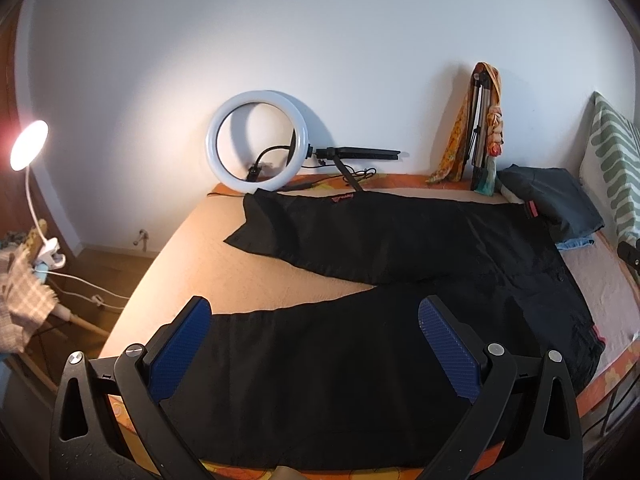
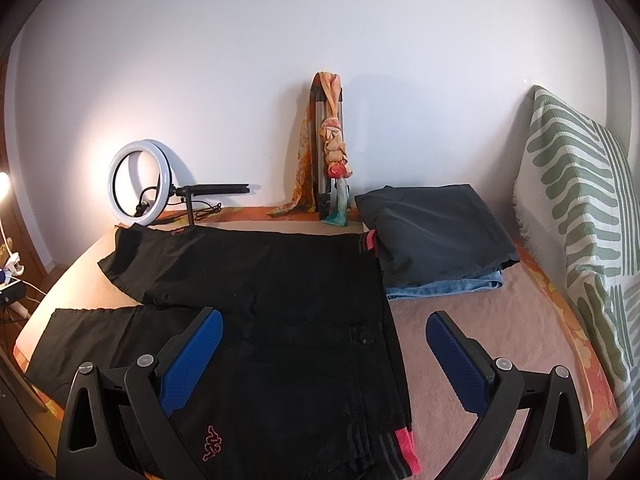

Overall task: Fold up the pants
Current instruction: 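Lower both tools toward the waistband of the black trousers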

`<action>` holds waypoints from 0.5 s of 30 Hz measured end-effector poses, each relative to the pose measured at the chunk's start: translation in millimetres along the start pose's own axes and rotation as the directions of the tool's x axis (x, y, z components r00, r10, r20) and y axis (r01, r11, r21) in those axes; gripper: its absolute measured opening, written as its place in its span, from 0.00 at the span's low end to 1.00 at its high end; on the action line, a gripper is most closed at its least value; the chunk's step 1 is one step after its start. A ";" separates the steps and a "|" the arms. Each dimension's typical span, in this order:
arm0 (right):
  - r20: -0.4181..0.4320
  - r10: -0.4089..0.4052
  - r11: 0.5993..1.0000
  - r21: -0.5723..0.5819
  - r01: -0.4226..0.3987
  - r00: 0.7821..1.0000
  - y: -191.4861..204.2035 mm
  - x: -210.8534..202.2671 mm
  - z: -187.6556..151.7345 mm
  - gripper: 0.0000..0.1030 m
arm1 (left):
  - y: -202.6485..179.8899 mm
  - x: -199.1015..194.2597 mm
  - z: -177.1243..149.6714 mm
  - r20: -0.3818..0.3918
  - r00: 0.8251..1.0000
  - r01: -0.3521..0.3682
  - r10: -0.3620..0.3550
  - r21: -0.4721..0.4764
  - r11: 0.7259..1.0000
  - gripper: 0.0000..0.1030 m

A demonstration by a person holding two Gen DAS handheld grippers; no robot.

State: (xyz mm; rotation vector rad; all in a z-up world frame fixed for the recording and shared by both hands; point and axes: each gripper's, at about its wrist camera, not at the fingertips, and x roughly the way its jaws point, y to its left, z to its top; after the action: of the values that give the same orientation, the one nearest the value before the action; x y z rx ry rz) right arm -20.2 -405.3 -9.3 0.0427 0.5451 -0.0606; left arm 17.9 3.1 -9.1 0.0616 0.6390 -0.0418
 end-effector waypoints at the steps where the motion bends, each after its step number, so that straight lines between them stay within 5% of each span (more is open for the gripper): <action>1: -0.003 0.001 1.000 0.000 -0.001 1.000 -0.7 1.9 1.3 1.00 | 1.2 1.3 1.5 0.001 1.000 -0.002 0.002 -0.005 1.000 1.00; 7: -0.006 0.049 0.999 -0.008 -0.049 0.999 -3.8 16.1 5.9 1.00 | 9.9 12.1 8.0 -0.003 1.000 0.017 -0.017 -0.034 0.999 1.00; 15: 0.005 0.112 0.992 -0.052 -0.112 0.994 -1.6 42.3 17.5 1.00 | 15.7 36.3 26.8 -0.034 0.998 -0.051 0.052 0.024 0.998 1.00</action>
State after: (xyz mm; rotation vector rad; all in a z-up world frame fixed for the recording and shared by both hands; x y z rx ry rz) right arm 24.8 -409.9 -16.3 0.0229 0.5354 0.0626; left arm 63.9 16.1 -8.6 0.1012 0.6709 0.0020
